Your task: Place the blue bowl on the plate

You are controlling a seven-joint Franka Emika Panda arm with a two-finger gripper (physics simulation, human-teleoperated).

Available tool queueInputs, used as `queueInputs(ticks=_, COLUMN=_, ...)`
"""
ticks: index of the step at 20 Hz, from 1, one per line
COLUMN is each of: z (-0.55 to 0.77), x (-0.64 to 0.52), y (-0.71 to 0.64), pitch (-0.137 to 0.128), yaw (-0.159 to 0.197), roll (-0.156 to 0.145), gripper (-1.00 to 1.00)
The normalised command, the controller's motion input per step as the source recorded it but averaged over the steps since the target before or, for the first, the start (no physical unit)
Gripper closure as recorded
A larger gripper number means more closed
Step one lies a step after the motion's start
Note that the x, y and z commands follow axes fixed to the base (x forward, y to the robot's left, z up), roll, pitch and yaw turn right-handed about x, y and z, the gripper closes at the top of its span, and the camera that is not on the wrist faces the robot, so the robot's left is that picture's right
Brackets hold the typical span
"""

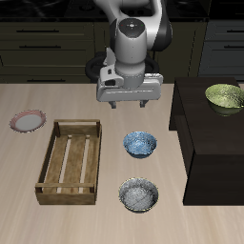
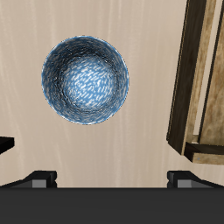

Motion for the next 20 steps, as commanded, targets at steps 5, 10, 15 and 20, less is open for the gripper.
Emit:
queueInputs(ticks=5, z=-0.09, x=0.12, y=-0.01, pitch=-0.031, yaw=-0.014, roll=0.006, gripper=-1.0)
queueInputs(ticks=10, z=-0.08, x=0.09, y=0.07, pitch=-0.042, yaw=-0.011, roll=0.028, gripper=-1.0)
queueInputs(ticks=15, z=-0.07, x=0.1, y=0.06, pitch=-0.054, yaw=0.015, roll=0.0, gripper=-1.0)
queueInputs(ticks=20, z=-0.12, x=0.13, y=-0.04, pitch=-0.032, yaw=0.025, roll=-0.03, gripper=-1.0)
